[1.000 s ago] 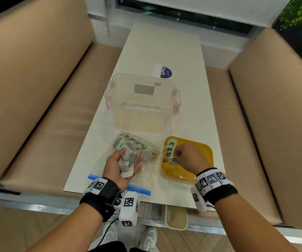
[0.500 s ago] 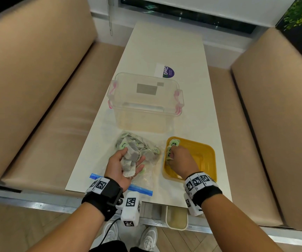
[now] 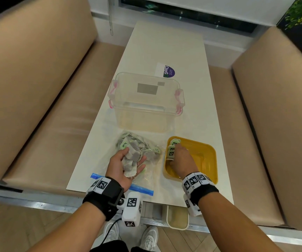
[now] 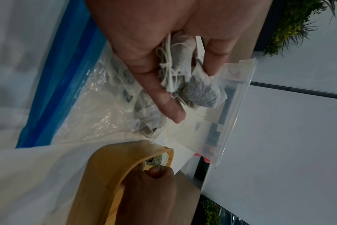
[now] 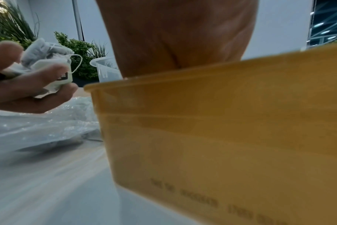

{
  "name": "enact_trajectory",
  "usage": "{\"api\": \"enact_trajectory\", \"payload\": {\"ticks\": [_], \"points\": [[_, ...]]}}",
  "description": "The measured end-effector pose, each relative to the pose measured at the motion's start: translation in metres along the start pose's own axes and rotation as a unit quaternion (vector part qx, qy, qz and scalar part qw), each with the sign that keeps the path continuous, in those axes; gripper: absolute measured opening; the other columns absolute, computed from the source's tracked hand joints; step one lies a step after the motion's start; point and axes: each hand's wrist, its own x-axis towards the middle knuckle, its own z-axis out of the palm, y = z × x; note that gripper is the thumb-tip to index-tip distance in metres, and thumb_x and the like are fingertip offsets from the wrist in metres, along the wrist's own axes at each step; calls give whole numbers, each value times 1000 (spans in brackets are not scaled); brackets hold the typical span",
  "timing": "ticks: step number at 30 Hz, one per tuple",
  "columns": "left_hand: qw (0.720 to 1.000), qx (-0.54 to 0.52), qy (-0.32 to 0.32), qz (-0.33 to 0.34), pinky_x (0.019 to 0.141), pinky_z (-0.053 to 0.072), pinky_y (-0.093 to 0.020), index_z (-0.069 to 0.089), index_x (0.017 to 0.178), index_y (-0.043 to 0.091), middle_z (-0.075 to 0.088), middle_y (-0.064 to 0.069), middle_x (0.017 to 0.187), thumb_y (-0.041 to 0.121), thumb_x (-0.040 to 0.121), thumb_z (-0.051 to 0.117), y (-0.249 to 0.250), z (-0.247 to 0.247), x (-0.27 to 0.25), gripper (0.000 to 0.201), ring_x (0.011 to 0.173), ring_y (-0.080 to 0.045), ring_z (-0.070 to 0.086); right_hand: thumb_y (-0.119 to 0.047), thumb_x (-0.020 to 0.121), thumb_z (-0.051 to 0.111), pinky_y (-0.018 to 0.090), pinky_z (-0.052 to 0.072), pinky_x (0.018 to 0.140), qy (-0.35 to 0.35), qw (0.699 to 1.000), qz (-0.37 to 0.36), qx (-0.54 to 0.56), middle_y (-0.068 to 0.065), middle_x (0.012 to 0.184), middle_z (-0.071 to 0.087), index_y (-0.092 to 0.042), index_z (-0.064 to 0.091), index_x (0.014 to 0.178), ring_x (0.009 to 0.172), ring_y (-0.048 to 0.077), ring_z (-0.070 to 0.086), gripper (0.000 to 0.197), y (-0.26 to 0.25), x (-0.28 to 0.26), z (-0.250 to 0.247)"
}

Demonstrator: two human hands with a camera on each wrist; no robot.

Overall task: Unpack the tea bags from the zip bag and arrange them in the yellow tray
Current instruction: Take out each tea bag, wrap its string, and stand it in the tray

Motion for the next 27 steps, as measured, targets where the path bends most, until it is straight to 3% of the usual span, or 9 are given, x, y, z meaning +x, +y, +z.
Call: {"api": "enact_trajectory", "payload": {"ticks": [5,13,17,22,27], "points": [[1000,5,-6,4,94,52,-43,64,118,15,75,-9,106,29,96,57,0,-1,2,27,107,-34,71,-22,81,75,42,56,84,9,999,12,47,14,121,58,-13,35,127,103,33,63,62,0,1,-3],[1000,6,-8,0,91,53,-42,63,123,15,73,-10,114,30,96,56,-1,0,2,32,107,-33,71,-16,76,80,40,55,86,11,996,21,91,15,122,58,-9,37,123,108,32,60,64,-2,1,-8],[1000,7,-7,2,90,54,-42,64,120,15,75,-9,107,31,97,55,-2,2,2,29,104,-33,73,-10,76,78,41,53,87,15,992,19,124,13,119,59,-8,40,120,108,31,59,58,-2,-3,-10],[1000,10,-7,1,83,54,-41,65,116,14,76,-8,101,30,98,55,-3,4,3,26,97,-30,75,-2,79,71,29,40,68,26,990,22,134,10,108,58,-11,41,105,97,27,57,40,2,-6,-17],[1000,13,-14,0,80,54,-41,66,112,14,77,-8,95,30,99,53,-5,5,3,24,95,-29,75,-7,77,75,33,51,74,28,988,21,153,9,111,62,-10,44,109,102,26,61,45,4,-9,-16]]}}
